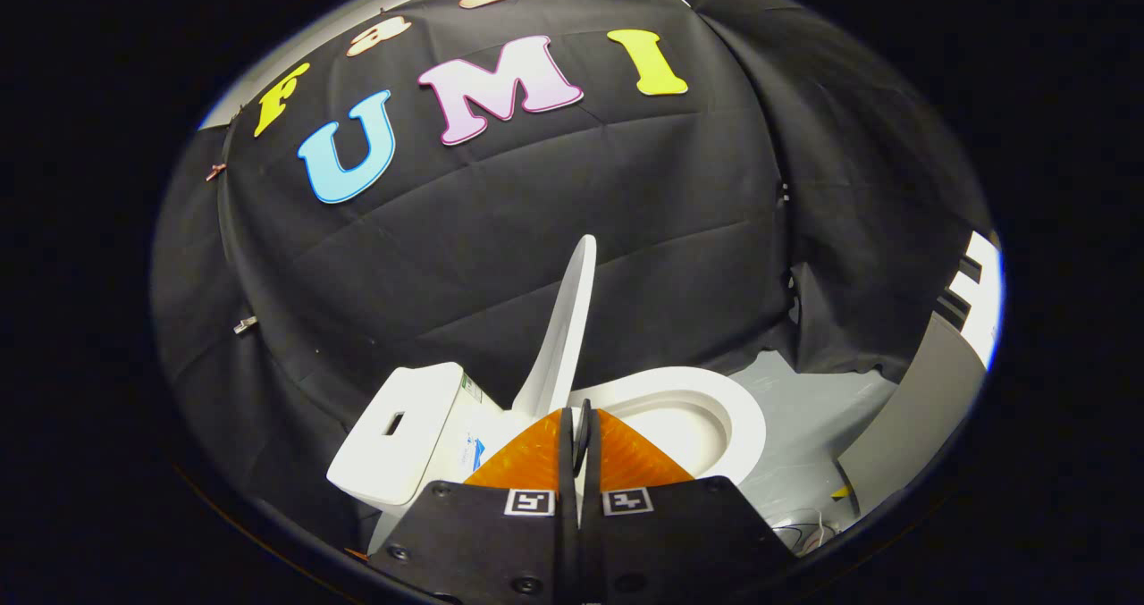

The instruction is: Open the toilet lid.

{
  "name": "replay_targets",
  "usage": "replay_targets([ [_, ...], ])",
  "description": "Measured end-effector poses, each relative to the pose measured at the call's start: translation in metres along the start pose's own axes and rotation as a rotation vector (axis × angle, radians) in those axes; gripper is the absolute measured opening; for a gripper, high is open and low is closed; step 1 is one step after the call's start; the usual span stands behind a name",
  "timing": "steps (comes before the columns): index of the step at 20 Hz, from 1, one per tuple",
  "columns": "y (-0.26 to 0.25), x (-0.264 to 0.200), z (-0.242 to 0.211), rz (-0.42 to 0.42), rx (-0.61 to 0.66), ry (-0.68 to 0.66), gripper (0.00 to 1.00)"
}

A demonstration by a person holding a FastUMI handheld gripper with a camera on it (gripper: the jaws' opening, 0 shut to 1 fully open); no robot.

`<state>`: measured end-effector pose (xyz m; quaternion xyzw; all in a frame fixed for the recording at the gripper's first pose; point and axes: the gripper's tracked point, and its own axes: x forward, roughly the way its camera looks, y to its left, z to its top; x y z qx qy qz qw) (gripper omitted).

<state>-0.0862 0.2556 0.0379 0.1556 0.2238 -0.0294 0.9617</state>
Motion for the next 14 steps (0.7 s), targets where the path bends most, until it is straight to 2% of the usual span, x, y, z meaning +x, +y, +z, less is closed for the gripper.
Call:
replay_targets([
  [3,0.018,-0.003,0.001,-0.032,-0.017,-0.006,0.05],
  [14,0.104,-0.015,0.004,-0.065,-0.105,-0.058,0.05],
])
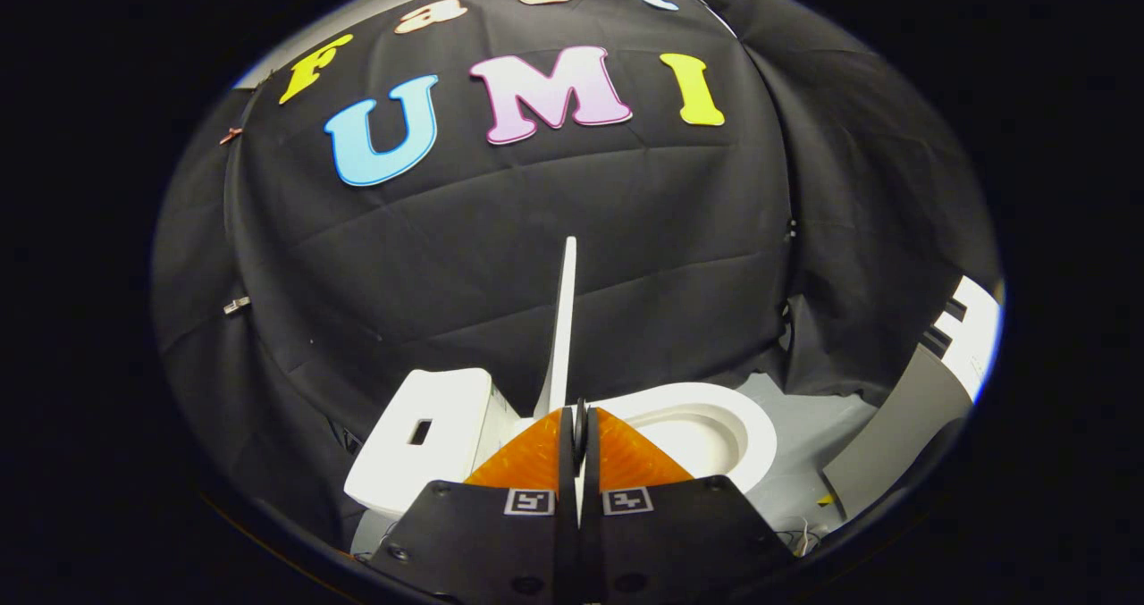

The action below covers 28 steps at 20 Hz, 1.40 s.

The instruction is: Open the toilet lid.

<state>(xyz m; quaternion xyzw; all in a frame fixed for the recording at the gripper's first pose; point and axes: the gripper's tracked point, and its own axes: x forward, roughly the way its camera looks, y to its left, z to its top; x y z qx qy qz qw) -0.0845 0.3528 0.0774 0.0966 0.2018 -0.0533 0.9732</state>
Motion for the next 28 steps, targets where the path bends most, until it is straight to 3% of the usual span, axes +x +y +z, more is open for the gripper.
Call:
replay_targets([
  [28,0.142,-0.012,-0.019,-0.014,-0.225,-0.143,0.05],
])
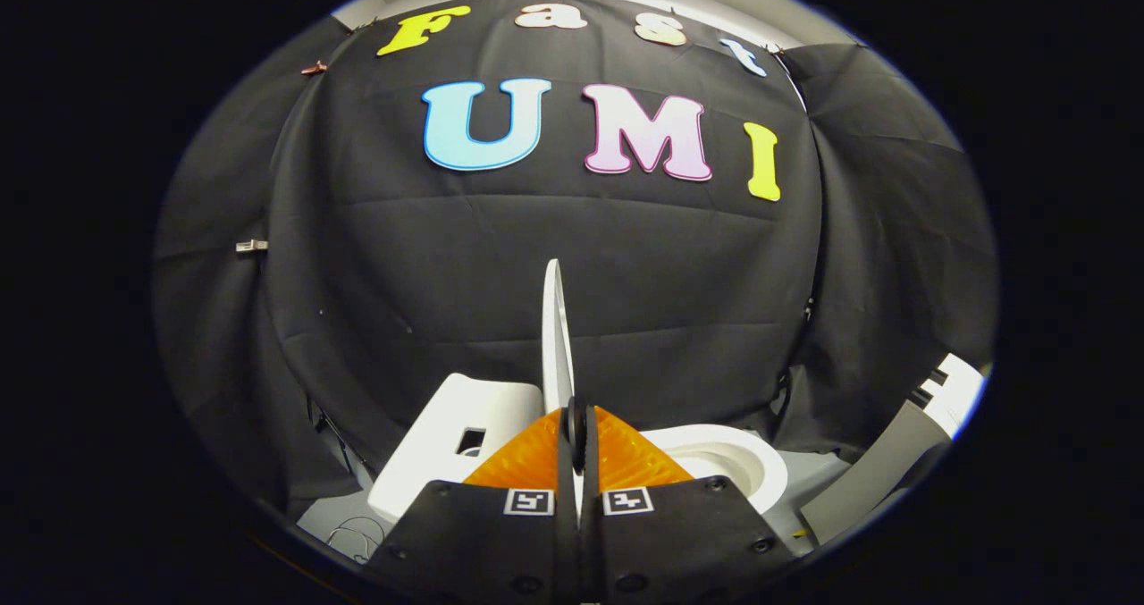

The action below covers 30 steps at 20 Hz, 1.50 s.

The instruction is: Open the toilet lid.

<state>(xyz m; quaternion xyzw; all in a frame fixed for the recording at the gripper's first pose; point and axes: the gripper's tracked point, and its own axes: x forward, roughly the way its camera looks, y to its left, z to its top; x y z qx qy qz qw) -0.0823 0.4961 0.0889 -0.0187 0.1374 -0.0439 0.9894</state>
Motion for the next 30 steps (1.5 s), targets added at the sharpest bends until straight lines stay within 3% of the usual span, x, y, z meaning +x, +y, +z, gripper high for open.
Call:
replay_targets([
  [18,0.03,-0.006,0.0,0.072,-0.037,-0.01,0.12],
  [20,0.03,-0.007,0.005,0.07,-0.067,-0.03,0.37],
  [25,0.042,-0.016,0.002,0.159,-0.073,-0.037,0.98],
  [30,0.044,-0.024,0.012,0.229,-0.038,-0.062,0.99],
])
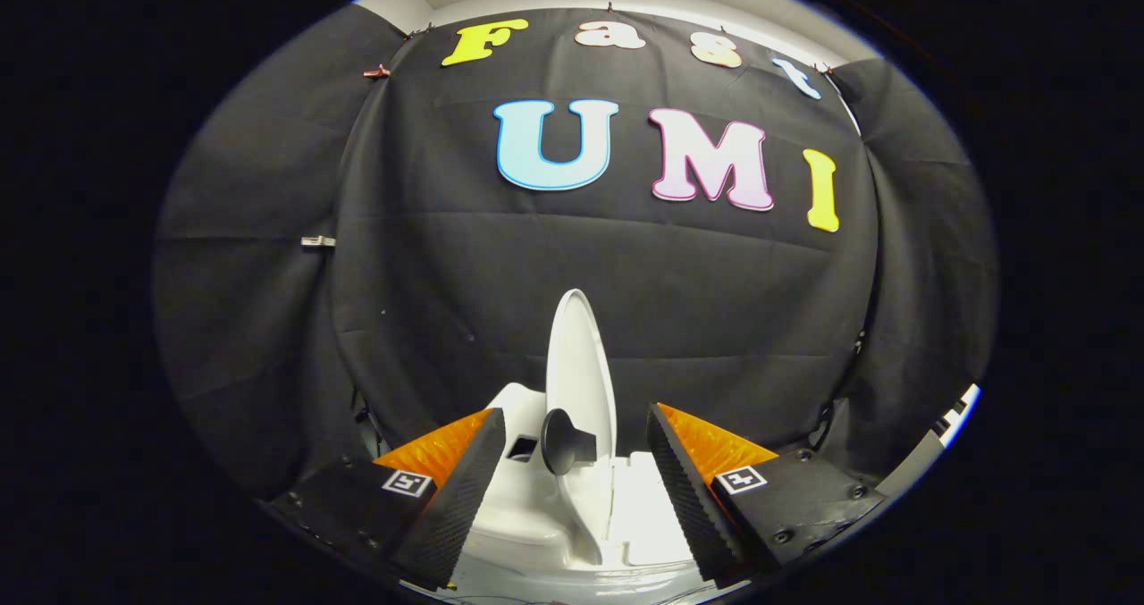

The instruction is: Open the toilet lid.

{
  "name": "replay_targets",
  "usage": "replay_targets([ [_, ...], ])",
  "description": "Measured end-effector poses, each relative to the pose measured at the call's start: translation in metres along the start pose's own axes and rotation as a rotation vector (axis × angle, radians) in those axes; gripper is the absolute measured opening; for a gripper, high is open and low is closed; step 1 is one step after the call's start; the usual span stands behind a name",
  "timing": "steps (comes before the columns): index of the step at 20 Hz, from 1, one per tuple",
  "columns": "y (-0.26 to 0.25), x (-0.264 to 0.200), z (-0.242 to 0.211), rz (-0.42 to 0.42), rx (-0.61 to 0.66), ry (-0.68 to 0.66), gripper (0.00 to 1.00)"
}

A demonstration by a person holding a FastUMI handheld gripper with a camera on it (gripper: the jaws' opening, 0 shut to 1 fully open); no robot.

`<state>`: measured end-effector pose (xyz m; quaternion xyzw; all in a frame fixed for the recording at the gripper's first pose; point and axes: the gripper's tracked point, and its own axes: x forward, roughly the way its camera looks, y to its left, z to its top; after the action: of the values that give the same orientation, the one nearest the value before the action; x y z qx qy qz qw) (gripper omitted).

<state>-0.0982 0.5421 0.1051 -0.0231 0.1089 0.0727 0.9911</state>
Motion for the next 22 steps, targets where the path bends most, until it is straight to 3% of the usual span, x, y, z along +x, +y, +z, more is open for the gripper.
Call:
replay_targets([
  [10,-0.027,-0.027,0.038,0.079,0.046,-0.044,0.99],
  [12,-0.031,-0.028,0.046,0.126,0.056,-0.058,0.99],
  [18,-0.106,-0.028,0.069,0.092,0.053,-0.126,0.98],
  [22,-0.174,-0.014,0.067,0.026,0.003,-0.148,0.99],
])
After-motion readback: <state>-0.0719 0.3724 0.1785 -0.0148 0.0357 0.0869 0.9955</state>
